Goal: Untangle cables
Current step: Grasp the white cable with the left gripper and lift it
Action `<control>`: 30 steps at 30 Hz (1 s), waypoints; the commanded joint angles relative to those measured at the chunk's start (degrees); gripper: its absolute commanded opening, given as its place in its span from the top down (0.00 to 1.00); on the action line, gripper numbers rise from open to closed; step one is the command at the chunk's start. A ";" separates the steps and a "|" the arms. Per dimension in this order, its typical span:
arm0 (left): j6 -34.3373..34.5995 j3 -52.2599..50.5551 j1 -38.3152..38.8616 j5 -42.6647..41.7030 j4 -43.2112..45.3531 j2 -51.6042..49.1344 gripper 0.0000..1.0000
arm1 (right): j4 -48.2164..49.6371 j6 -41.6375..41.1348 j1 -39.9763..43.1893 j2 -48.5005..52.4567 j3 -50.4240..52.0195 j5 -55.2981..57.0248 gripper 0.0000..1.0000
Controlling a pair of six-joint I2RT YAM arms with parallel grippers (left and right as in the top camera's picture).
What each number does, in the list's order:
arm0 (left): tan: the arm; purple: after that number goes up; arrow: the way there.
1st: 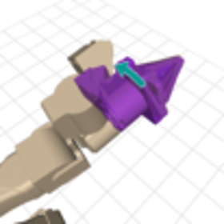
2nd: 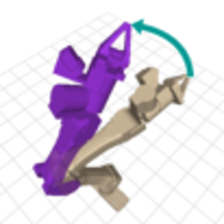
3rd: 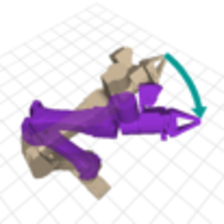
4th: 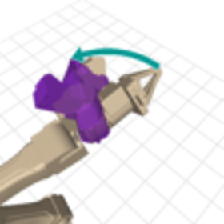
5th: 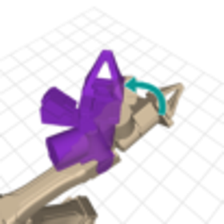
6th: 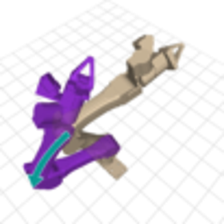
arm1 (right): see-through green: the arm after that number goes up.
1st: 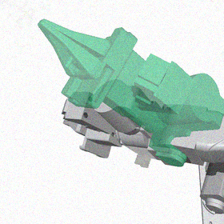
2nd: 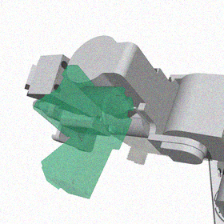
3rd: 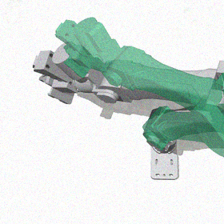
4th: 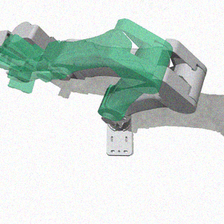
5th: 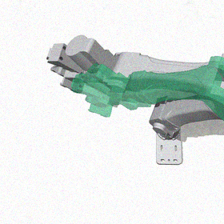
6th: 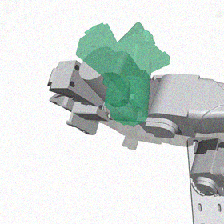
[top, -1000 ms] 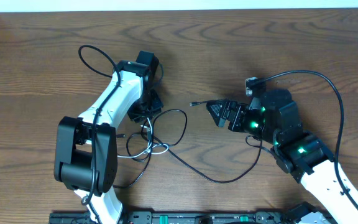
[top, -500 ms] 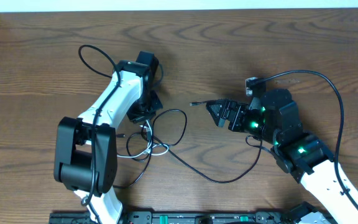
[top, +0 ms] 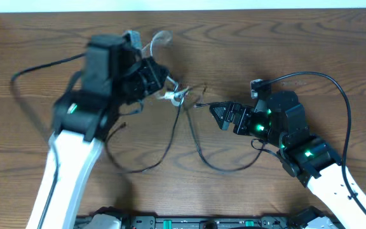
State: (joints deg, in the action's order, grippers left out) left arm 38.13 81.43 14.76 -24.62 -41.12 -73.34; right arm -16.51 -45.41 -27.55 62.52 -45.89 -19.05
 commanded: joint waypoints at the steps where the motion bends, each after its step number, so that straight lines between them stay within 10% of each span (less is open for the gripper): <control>1: 4.72 0.79 0.11 -4.96 3.23 6.67 0.93 | 0.31 0.48 0.09 0.02 -0.26 -0.61 0.01; 30: 20.13 0.79 0.11 -8.41 10.93 14.93 0.92 | 14.12 -8.90 -9.46 7.17 -0.26 -2.32 0.01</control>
State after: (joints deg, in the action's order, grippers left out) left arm 57.06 81.47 14.79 -31.68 -30.81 -58.65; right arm -3.40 -51.57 -36.34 68.36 -45.91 -22.68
